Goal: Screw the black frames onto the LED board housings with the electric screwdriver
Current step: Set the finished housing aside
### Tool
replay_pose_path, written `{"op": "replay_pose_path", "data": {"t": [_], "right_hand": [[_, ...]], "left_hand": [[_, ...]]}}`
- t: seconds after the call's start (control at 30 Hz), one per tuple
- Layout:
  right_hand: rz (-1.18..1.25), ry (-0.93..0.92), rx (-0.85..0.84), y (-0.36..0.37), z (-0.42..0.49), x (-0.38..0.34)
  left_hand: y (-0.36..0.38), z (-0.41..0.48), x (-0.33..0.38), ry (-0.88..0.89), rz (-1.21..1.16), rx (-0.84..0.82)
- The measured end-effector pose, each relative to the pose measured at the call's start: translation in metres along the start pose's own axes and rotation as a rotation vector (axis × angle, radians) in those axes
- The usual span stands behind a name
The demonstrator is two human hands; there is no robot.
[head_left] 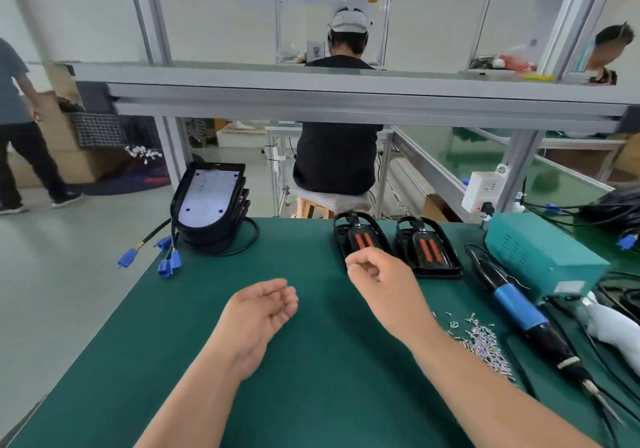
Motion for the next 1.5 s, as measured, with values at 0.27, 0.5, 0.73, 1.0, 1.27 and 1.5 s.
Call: {"op": "replay_pose_path", "data": {"t": [0.27, 0.5, 0.73, 1.0, 1.27, 1.5], "right_hand": [[0.025, -0.019, -0.161, 0.107, 0.053, -0.059], [0.006, -0.050, -0.178, 0.155, 0.099, -0.099], [0.010, -0.033, -0.129, 0.176, 0.132, -0.115], [-0.120, -0.040, -0.075, 0.196, 0.161, -0.124], [0.012, -0.059, -0.062, 0.195, 0.161, -0.115], [0.294, 0.007, -0.044, 0.161, 0.135, -0.091]], "left_hand": [[-0.003, -0.004, 0.006, -0.041, -0.227, 0.030], [-0.009, -0.002, 0.006, -0.035, -0.308, 0.161], [-0.011, 0.001, 0.003, -0.038, -0.388, 0.221], [-0.017, 0.005, 0.002, -0.023, -0.394, 0.207], [-0.019, 0.005, 0.004, -0.022, -0.318, 0.214], [-0.021, 0.004, 0.008, 0.005, -0.258, 0.274]]}}
Point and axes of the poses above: each hand's wrist, its own z-axis towards the middle knuckle, its own y-axis out of the palm, x = y × z, the point moved 6 cm from there along z, towards the middle knuckle, and after that the axes turned 7 degrees about y, right-handed, at the moved point
